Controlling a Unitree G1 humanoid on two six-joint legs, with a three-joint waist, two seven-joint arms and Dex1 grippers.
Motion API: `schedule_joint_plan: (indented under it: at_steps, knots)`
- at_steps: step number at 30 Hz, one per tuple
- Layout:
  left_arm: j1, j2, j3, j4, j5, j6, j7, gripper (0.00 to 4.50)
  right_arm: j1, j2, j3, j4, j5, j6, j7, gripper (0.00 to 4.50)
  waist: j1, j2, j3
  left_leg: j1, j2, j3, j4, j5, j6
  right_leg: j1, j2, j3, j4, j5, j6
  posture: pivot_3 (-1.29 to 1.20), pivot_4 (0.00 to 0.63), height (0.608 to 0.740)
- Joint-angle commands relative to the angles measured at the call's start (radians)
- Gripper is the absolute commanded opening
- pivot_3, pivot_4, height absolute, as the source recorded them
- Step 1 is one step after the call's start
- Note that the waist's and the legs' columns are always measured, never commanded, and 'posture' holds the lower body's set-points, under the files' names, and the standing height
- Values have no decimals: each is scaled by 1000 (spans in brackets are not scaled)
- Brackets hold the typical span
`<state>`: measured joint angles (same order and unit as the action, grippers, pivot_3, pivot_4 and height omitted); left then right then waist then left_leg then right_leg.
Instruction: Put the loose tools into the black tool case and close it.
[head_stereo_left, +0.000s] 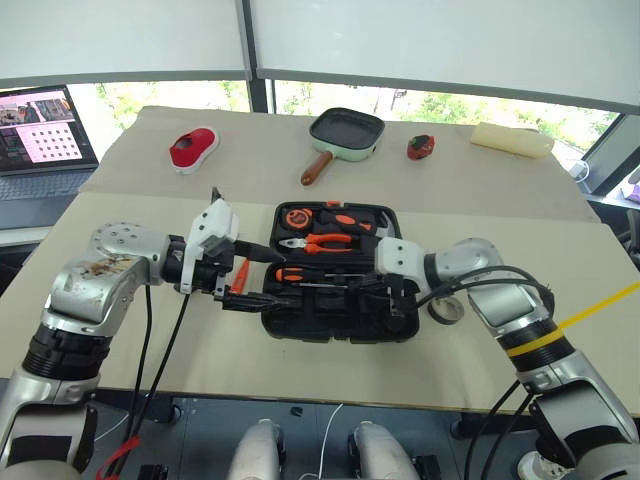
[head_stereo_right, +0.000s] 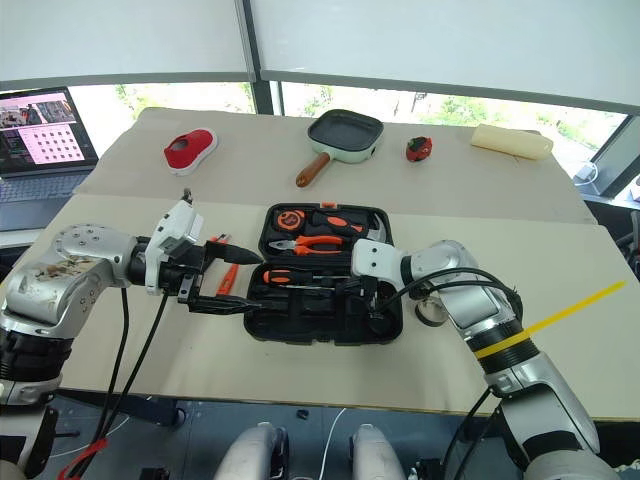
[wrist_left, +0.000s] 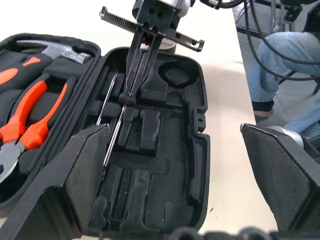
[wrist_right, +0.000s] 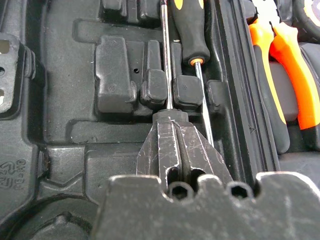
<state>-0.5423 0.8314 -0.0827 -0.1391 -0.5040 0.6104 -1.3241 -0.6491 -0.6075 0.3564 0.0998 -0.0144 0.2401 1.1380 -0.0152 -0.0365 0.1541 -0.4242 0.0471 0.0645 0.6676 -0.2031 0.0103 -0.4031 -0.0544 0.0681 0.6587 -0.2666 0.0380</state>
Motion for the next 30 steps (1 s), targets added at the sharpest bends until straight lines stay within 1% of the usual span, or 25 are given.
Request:
schedule_joint_plan:
  at_steps: [1,4,7,8,9,11,12,13,14,15,17,18,20,22,24,26,28,29,30]
  knots:
    - [48,36,75,2,18,-10,60,4500,25,26,-107,-113,111,120,-33,27,-2,0,0,-1,0,0,0,0,0,-1,0,0,1,0,0,0,150,740]
    - [153,66,180,-18,5,22,128,4500,47,25,-234,-269,260,303,-56,27,-5,0,1,-3,1,0,0,0,0,-5,0,0,4,0,-1,0,150,740]
    - [299,89,327,-54,-11,60,204,4500,100,-9,-335,-442,412,471,-63,889,-2,0,1,-9,2,-5,-1,0,0,-12,0,1,6,0,-1,0,150,740]
    - [364,94,394,-68,-19,78,224,4500,121,-24,-366,-498,458,519,-69,1234,-1,0,1,-10,2,-5,-1,0,0,-14,-1,1,6,0,-1,0,150,740]
    - [408,97,439,-82,-27,91,237,4500,135,-36,-387,-536,491,551,-76,1511,0,0,1,-11,2,-5,-2,0,0,-15,-1,1,5,0,-1,0,150,740]
    - [555,95,578,-100,-19,103,255,4500,174,-64,-433,-615,556,606,-94,2254,0,0,1,-12,2,-5,-2,0,0,-16,-2,1,5,0,-1,0,150,740]
    - [623,87,643,-111,-13,114,267,4500,193,-77,-454,-647,582,625,-101,2550,-1,0,1,-12,2,-4,-3,0,-1,-17,-3,1,4,1,-2,0,150,740]
    - [676,81,691,-126,-15,129,282,4500,207,-88,-468,-670,605,640,-111,2931,-2,-1,1,-12,2,-4,-3,0,-1,-17,-4,1,4,1,-2,0,150,740]
    - [709,75,721,-143,-23,144,296,4500,215,-95,-477,-683,620,650,-121,3186,-2,-1,1,-12,2,-4,-4,0,-1,-18,-5,1,4,1,-2,0,150,740]
    - [734,71,741,-170,-39,170,309,4500,221,-100,-483,-694,634,659,-134,3570,-2,-1,1,-12,2,-4,-4,1,-1,-18,-5,0,4,1,-2,0,150,740]
    - [754,73,749,-226,-71,218,330,4500,225,-107,-490,-711,661,674,-159,4217,6,-1,2,-12,2,-3,-4,1,-2,-18,-5,0,4,1,-2,0,150,740]
    - [748,77,743,-250,-87,245,344,4500,225,-109,-490,-716,673,679,-171,4449,10,-1,2,-11,2,-4,-4,2,-3,-18,-6,-1,4,1,-2,0,150,740]
    - [686,96,700,-288,-119,328,399,4500,221,-109,-486,-720,689,684,-193,4449,16,-1,1,-11,2,-3,-4,2,-3,-18,-6,-2,1,1,-3,0,150,740]
    - [573,125,630,-309,-158,457,468,4500,219,-108,-475,-722,695,678,-215,4449,22,-2,1,-11,2,-3,-4,2,-3,-18,-6,-2,1,1,-2,0,150,740]
    - [414,152,540,-305,-201,633,533,4500,217,-102,-464,-723,690,666,-236,4449,23,-3,1,-11,2,-3,-4,3,-3,-16,-5,-2,1,1,-2,0,150,740]
    - [231,160,434,-263,-201,831,604,4500,219,-91,-458,-729,689,659,-259,4449,23,-4,2,-12,1,-3,-4,3,-3,-16,-4,-1,2,2,-2,0,150,740]
    - [83,179,312,-222,-188,923,626,4500,229,-75,-455,-746,697,655,-284,4449,20,-6,2,-13,0,-3,-3,3,-3,-17,-2,-1,4,2,-2,0,150,740]
    - [24,186,268,-186,-207,960,635,4500,234,-67,-454,-755,700,655,-295,4449,11,-6,1,-13,-1,-3,-3,3,-3,-17,-1,-1,4,2,-1,0,150,740]
    - [-57,188,195,-139,-201,984,653,4500,248,-57,-455,-768,701,651,-310,4449,4,-6,1,-13,0,-4,-4,3,-3,-18,-2,1,5,2,-1,0,150,740]
